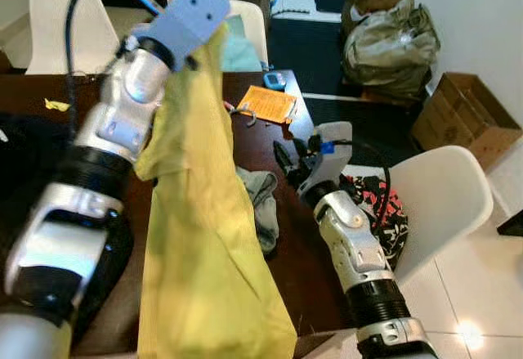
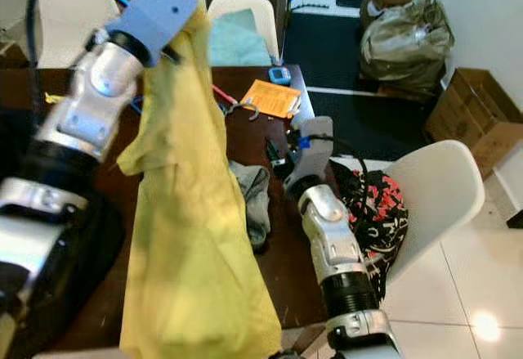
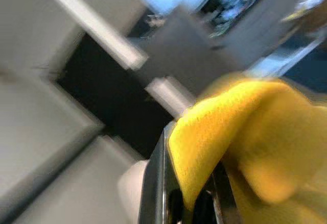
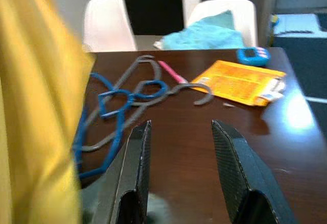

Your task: Hang hanger

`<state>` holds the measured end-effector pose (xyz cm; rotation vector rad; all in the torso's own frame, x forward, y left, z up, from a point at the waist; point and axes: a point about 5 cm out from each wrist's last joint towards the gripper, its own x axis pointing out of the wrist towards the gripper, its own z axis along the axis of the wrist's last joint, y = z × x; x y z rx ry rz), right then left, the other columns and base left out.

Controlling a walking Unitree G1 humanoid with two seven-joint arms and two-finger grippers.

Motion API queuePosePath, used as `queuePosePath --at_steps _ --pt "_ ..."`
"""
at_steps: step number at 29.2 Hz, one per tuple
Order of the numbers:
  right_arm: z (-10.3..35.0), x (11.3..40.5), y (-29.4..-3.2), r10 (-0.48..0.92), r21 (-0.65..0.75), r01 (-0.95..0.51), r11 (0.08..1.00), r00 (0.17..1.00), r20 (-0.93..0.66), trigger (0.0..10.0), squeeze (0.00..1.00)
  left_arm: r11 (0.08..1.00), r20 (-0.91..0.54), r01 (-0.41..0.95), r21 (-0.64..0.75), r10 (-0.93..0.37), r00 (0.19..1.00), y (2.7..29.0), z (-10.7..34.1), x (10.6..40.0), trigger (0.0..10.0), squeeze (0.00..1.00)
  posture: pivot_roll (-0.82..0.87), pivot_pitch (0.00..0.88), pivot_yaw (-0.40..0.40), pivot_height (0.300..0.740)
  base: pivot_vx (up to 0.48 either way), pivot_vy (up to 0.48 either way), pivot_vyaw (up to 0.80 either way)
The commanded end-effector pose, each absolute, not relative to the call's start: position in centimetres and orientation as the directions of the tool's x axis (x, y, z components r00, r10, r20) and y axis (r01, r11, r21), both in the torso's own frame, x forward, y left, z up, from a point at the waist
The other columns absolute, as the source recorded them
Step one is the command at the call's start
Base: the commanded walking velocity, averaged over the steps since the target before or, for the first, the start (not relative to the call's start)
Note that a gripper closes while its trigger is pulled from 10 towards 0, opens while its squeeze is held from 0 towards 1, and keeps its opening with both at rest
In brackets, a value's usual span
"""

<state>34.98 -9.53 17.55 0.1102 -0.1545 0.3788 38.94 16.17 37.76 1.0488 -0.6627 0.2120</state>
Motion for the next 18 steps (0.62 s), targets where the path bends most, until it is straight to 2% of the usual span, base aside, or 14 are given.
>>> queuePosePath --at_steps 1,8,9,10,12,13,15,16,18 --pt "17.4 34.8 -9.9 0.348 0.088 -0.365 0.927 0.923 0.165 10.0 0.0 0.373 0.629 -0.547 0.749 -0.141 0.765 16.5 38.4 39.0 10.0 0.0 -0.03 0.098 -0.049 0.74 0.0 0.0 0.0" --pt "17.5 34.9 -9.9 0.348 0.087 -0.366 0.927 0.922 0.167 10.0 0.0 0.326 0.623 -0.565 0.758 -0.106 0.775 18.0 38.8 39.6 10.0 0.0 -0.03 0.098 -0.053 0.74 0.0 0.0 0.0" --pt "17.5 34.9 -10.0 0.349 0.086 -0.366 0.927 0.922 0.166 10.0 0.0 0.295 0.628 -0.579 0.76 -0.105 0.771 18.4 39.6 39.8 10.0 0.0 -0.03 0.095 -0.067 0.74 0.0 0.0 0.0" --pt "17.4 35.0 -10.0 0.353 0.084 -0.369 0.926 0.922 0.161 10.0 0.0 0.232 0.655 -0.619 0.751 -0.142 0.742 17.9 41.5 39.7 10.0 0.0 -0.02 0.094 -0.071 0.74 0.0 0.0 0.0" --pt "17.4 35.0 -10.0 0.353 0.084 -0.369 0.926 0.922 0.161 10.0 0.0 0.232 0.655 -0.619 0.751 -0.142 0.742 17.9 41.5 39.7 10.0 0.0 -0.02 0.094 -0.071 0.74 0.0 0.0 0.0" --pt "17.3 35.0 -10.0 0.354 0.083 -0.37 0.926 0.922 0.158 10.0 0.0 0.197 0.673 -0.644 0.739 -0.179 0.718 17.2 43.1 39.5 10.0 0.0 -0.02 0.095 -0.068 0.74 0.0 0.0 0.0" --pt "17.3 35.0 -10.0 0.354 0.083 -0.37 0.926 0.922 0.158 10.0 0.0 0.197 0.673 -0.644 0.739 -0.179 0.718 17.2 43.1 39.5 10.0 0.0 -0.02 0.095 -0.068 0.74 0.0 0.0 0.0" --pt "17.2 35.0 -10.3 0.344 0.084 -0.359 0.929 0.926 0.156 10.0 0.0 0.202 0.699 -0.671 0.714 -0.275 0.661 14.1 46.1 38.7 10.0 0.0 -0.03 0.101 -0.054 0.74 0.0 0.0 0.0" --pt "17.2 35.0 -10.3 0.344 0.084 -0.359 0.929 0.926 0.156 10.0 0.0 0.202 0.699 -0.671 0.714 -0.275 0.661 14.1 46.1 38.7 10.0 0.0 -0.03 0.101 -0.054 0.74 0.0 0.0 0.0"
